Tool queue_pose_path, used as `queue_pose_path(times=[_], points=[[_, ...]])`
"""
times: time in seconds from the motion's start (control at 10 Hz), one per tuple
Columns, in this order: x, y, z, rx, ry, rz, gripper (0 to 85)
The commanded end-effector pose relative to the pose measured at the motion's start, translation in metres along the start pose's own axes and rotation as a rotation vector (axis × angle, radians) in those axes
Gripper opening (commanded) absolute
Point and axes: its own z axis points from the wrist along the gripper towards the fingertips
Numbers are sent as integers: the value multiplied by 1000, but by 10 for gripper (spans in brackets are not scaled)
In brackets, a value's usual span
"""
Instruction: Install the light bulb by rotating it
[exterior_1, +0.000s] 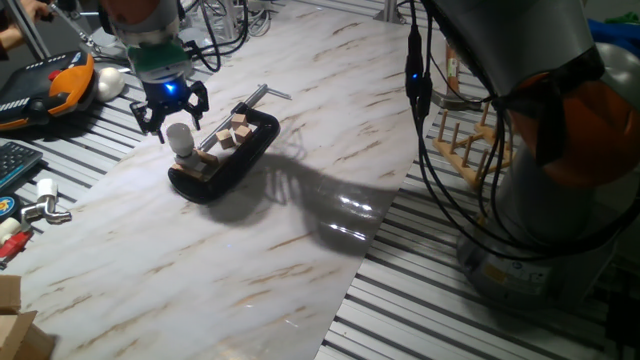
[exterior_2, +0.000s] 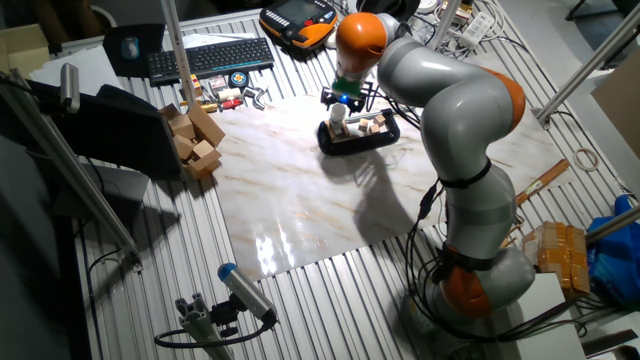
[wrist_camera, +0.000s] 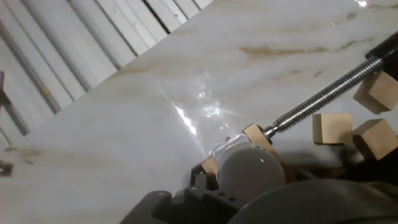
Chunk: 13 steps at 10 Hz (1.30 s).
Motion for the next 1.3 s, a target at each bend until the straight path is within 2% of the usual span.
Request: queue_pose_path(times=[0.0,0.1,0.3,0.6,0.8,1.0,1.2], points=[[0,0,0,-39,8,-399,680],[0,0,0,-38,1,-493,680],[0,1,1,-32,4,-599,680],[0,1,2,-51,10,-781,680],[0,1,1,-44,19,-845,680],[0,1,2,-51,10,-887,680],[0,2,1,-52,21,-926,680]])
